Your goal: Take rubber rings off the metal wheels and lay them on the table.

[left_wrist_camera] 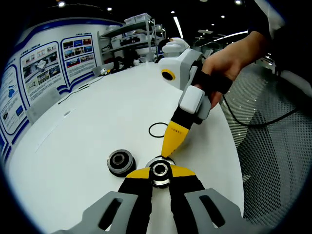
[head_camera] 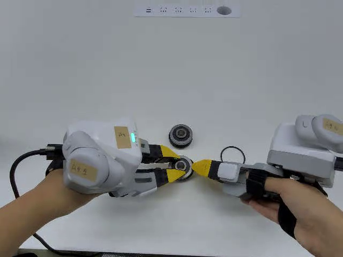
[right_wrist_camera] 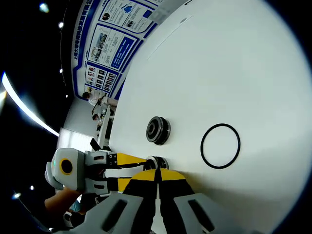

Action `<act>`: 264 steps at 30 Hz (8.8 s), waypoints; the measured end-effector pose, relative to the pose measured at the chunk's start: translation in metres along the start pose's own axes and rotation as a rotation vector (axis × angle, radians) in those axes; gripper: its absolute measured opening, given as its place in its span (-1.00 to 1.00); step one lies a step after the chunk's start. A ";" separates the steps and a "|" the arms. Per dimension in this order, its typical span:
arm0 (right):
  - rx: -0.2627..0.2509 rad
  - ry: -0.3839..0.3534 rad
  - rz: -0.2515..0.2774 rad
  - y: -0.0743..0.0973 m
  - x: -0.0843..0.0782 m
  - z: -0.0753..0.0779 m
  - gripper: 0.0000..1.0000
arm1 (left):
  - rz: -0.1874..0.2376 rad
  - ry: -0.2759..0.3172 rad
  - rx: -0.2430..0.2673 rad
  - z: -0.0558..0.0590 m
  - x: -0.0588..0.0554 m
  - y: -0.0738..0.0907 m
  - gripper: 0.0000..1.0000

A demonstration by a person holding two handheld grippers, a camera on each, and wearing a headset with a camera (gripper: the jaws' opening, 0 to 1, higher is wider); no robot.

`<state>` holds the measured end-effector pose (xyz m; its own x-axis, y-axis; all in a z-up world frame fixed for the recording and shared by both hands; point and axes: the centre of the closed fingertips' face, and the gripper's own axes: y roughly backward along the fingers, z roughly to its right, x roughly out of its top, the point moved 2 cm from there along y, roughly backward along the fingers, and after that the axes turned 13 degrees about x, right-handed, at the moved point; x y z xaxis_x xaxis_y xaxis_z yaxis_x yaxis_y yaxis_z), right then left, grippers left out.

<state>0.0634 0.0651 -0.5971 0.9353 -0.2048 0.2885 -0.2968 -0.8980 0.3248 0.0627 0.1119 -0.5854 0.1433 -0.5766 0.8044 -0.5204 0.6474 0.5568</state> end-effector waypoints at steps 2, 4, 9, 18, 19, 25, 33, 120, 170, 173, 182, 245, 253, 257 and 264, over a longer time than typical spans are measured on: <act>-0.015 -0.009 0.002 0.000 0.001 0.001 -0.96 | -0.003 -0.005 0.000 0.000 0.000 0.000 -0.76; -0.026 -0.012 0.003 0.000 0.001 0.002 -0.97 | -0.003 -0.005 0.000 0.000 0.000 0.000 -0.76; -0.050 0.003 0.006 -0.001 0.001 0.002 -0.99 | -0.008 -0.005 0.001 0.000 -0.001 0.000 -0.76; -0.048 0.009 0.026 -0.001 0.001 -0.002 -1.00 | -0.011 -0.020 0.010 -0.001 -0.002 0.000 -0.77; -0.047 0.013 0.025 -0.001 0.001 -0.002 -1.00 | -0.012 -0.020 0.010 -0.001 -0.003 0.000 -0.77; -0.046 0.053 0.015 -0.003 0.001 -0.006 -1.00 | -0.011 -0.018 0.012 -0.001 -0.003 0.000 -0.77; -0.057 0.101 -0.009 -0.006 0.001 -0.008 -1.00 | -0.009 -0.021 0.013 -0.001 -0.003 0.000 -0.77; -0.002 0.108 -0.033 -0.017 -0.003 -0.027 -0.97 | 0.054 0.127 0.129 -0.027 0.006 0.037 -0.58; -0.176 0.020 0.193 0.067 0.038 0.032 -0.97 | 0.124 0.271 0.198 -0.038 0.026 0.061 -0.46; -0.189 0.017 0.198 0.069 0.039 0.037 -0.97 | 0.119 0.270 0.195 -0.037 0.025 0.060 -0.46; -0.232 0.071 0.172 0.068 0.037 0.043 -0.96 | 0.118 0.280 0.194 -0.035 0.027 0.058 -0.47; -0.073 0.185 0.127 0.048 0.035 -0.001 -0.66 | 0.018 0.233 0.141 -0.057 0.012 -0.004 -0.57; -0.053 0.179 0.127 0.042 0.037 -0.005 -0.66 | 0.002 0.171 0.137 -0.058 0.012 -0.017 -0.62; -0.046 0.189 0.111 0.039 0.035 -0.007 -0.66 | -0.011 0.163 0.126 -0.057 0.010 -0.022 -0.63; -0.039 0.180 0.113 0.037 0.033 -0.007 -0.66 | -0.025 0.146 0.117 -0.056 0.008 -0.024 -0.65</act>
<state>0.0819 0.0274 -0.5693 0.8472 -0.2275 0.4801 -0.4085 -0.8567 0.3150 0.1235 0.1204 -0.5808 0.2735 -0.5081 0.8167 -0.6084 0.5663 0.5560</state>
